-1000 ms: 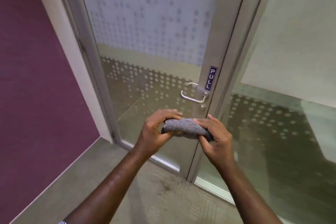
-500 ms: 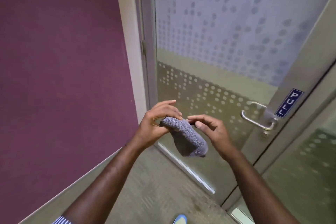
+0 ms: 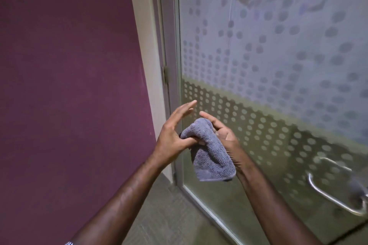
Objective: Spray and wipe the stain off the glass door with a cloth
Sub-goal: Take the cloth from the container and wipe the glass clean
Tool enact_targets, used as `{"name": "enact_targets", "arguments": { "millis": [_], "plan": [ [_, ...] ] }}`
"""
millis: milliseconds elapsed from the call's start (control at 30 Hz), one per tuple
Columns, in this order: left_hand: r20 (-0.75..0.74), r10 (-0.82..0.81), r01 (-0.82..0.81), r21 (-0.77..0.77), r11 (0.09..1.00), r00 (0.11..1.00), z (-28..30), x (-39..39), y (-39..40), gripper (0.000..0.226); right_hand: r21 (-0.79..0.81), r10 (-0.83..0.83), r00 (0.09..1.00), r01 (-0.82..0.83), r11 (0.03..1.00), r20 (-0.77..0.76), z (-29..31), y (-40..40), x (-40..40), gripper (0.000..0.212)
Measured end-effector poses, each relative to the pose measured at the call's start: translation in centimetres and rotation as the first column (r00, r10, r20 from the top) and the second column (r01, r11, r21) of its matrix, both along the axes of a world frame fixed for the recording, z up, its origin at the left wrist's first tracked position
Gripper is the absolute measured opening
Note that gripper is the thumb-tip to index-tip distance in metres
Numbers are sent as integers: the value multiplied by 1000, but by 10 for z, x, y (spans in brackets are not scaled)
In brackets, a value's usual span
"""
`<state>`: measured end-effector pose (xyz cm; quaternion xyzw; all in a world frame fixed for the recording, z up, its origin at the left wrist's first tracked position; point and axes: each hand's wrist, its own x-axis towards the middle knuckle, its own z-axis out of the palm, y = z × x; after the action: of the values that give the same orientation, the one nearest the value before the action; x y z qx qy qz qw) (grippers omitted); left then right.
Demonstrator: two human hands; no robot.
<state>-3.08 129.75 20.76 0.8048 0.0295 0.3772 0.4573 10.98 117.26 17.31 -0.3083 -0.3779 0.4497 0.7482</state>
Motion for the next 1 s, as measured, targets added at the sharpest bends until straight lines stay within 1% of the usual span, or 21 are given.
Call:
{"name": "enact_targets", "arguments": {
  "millis": [33,67,133,200,233,300,367,433,467,533,567,633,700,733,767,833,867,900,933,1000],
  "plan": [
    [20,44,-43,-53,998,999,-1,10,6,89,32,-10,1000,11,999,-25,2,7,6,64],
    [48,90,-86,-85,993,995,-3,24,15,85,64,-30,998,34,997,-56,4,16,16,63],
    [99,144,-136,-85,987,985,-2,48,32,66,129,-76,991,90,988,-107,11,30,32,64],
    [117,134,-126,-74,989,984,3,70,43,47,171,-141,984,158,973,-108,19,39,47,63],
    [123,118,-109,-75,991,985,7,80,47,41,174,-180,979,194,965,-97,22,41,54,62],
    [138,84,-74,-71,995,987,12,98,55,38,169,-256,964,264,950,-70,28,43,69,60],
    [123,44,-33,-87,996,991,18,113,65,43,181,-341,939,345,921,-50,36,40,85,57],
    [91,16,-4,-125,992,996,22,126,77,44,198,-480,877,472,859,-7,45,34,101,55],
    [92,12,1,-138,990,996,23,131,84,43,201,-574,818,558,805,31,50,29,110,55],
    [114,7,10,-143,990,993,25,143,99,46,219,-742,656,710,669,140,59,20,122,56],
    [122,-8,25,-141,990,993,27,150,106,46,236,-798,566,763,602,205,63,16,126,57],
    [133,-59,77,-141,987,989,32,165,120,40,277,-856,384,830,484,346,68,12,128,55],
    [140,-106,125,-136,983,985,37,183,133,38,313,-860,169,883,349,482,74,13,126,51],
    [138,-131,149,-130,980,982,39,193,139,37,341,-850,46,904,259,524,77,15,125,47],
    [135,-155,172,-119,978,979,41,203,145,36,379,-835,-80,911,160,545,81,18,124,42],
    [140,-194,206,-70,976,971,46,222,156,33,482,-758,-341,875,-40,556,89,24,123,30],
    [159,-197,203,-21,979,967,50,230,161,33,520,-702,-447,845,-127,554,92,29,122,28],
    [198,-193,185,56,981,961,54,237,166,34,526,-655,-514,826,-204,553,94,34,122,29],
    [257,-191,156,150,976,947,59,244,170,36,494,-629,-544,824,-277,555,96,41,122,32],
    [379,-192,75,303,950,905,67,258,177,43,399,-617,-566,824,-402,547,101,56,121,30]
  ]
}}
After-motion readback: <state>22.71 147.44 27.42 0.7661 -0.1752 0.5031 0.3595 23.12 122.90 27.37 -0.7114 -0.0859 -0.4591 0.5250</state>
